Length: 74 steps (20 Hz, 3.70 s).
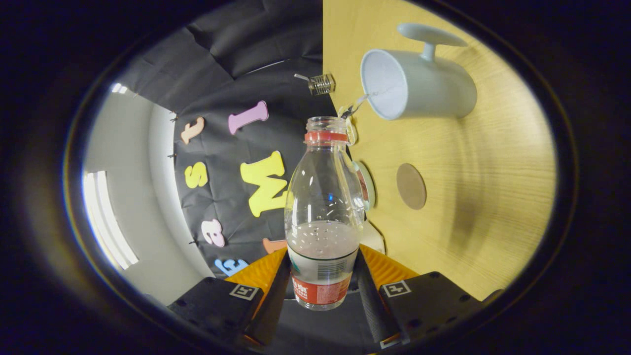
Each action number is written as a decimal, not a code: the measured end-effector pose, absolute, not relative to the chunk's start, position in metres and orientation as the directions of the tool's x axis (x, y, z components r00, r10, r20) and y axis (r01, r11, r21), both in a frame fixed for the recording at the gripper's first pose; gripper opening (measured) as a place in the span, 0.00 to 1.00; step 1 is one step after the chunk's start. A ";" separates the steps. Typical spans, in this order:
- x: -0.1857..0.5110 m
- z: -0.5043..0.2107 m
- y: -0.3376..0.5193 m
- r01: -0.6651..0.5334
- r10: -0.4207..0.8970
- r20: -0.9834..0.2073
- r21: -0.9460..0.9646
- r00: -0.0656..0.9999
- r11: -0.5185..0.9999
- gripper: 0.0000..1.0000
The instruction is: Take the bottle from table, then pour the juice into the cup, finally place the bottle on the coaster
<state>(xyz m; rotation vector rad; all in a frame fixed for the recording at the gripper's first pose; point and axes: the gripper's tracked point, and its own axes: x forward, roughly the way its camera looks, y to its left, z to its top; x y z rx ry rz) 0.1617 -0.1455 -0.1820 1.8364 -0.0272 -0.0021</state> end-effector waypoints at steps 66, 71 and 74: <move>0.140 -0.157 -0.127 0.058 0.072 -0.092 0.922 0.993 0.383 0.76; 0.119 -0.138 -0.132 0.050 0.039 -0.110 0.705 0.993 0.708 0.76; 0.106 -0.130 -0.147 0.095 -0.022 -0.148 0.506 0.989 0.857 0.77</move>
